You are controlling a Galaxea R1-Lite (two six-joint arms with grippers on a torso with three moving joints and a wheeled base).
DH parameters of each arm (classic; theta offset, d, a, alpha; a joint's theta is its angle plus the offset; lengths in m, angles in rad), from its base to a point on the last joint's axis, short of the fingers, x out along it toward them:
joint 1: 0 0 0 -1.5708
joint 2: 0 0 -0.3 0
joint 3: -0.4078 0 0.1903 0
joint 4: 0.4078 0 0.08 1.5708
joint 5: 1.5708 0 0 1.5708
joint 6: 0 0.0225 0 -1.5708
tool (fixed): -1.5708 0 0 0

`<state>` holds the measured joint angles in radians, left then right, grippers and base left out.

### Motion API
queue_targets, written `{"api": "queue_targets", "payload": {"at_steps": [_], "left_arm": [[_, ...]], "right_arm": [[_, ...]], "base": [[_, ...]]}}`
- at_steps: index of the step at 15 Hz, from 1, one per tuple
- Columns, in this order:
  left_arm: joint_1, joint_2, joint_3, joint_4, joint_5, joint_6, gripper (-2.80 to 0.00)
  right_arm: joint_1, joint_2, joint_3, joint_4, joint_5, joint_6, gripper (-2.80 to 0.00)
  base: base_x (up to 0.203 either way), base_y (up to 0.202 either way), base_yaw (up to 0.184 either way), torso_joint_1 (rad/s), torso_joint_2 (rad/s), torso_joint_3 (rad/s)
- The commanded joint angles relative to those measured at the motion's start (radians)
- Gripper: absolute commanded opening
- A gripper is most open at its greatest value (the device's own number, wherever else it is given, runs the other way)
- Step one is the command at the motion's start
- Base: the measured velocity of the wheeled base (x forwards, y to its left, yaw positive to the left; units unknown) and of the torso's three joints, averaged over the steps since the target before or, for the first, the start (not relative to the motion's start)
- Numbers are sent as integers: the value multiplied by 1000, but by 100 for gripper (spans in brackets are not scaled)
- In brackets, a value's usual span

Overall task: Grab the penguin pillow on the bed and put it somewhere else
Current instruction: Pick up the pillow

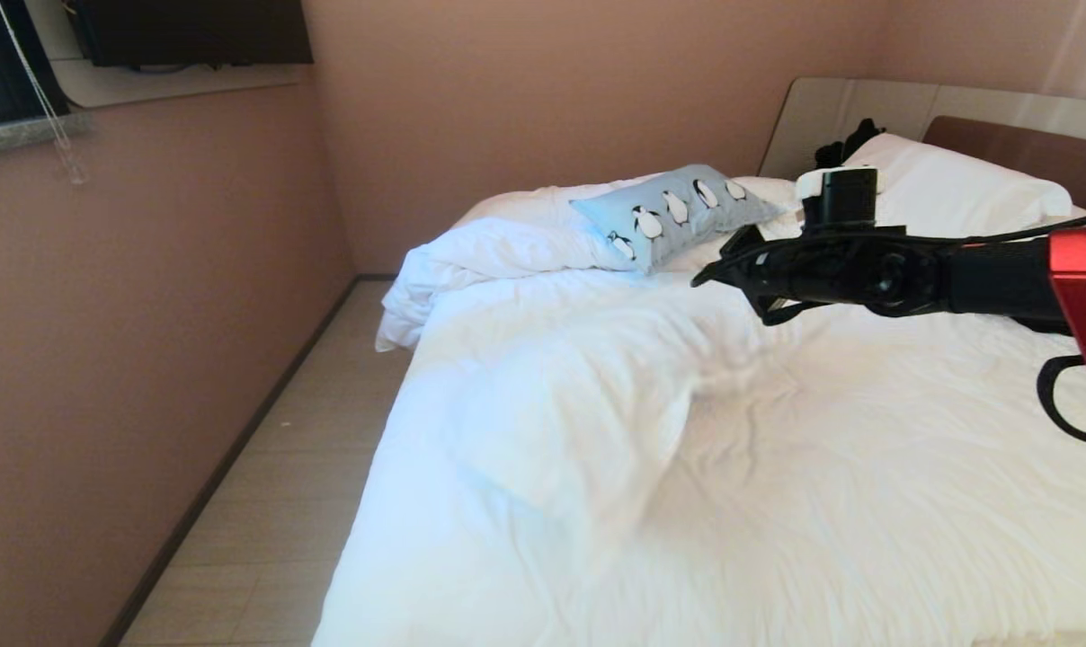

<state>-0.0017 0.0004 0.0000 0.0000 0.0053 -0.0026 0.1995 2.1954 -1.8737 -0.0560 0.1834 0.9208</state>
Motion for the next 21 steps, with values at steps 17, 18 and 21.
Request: {"api": "queue_targets", "payload": {"at_steps": [17,18,21], "left_arm": [[0,0,1,0,1,-1,-280],[0,0,0,0,1,-1,-280],[0,0,2,0,1,-1,-280]], "right_arm": [[-31,-214,637,-38,37,-83,-280],[-31,-232,734,-134,35,-96,-280],[-48,-221,910,-307,28,-113,-280]], "base": [[0,0,0,0,0,0],[0,0,0,0,0,0],[0,0,0,0,0,0]]}}
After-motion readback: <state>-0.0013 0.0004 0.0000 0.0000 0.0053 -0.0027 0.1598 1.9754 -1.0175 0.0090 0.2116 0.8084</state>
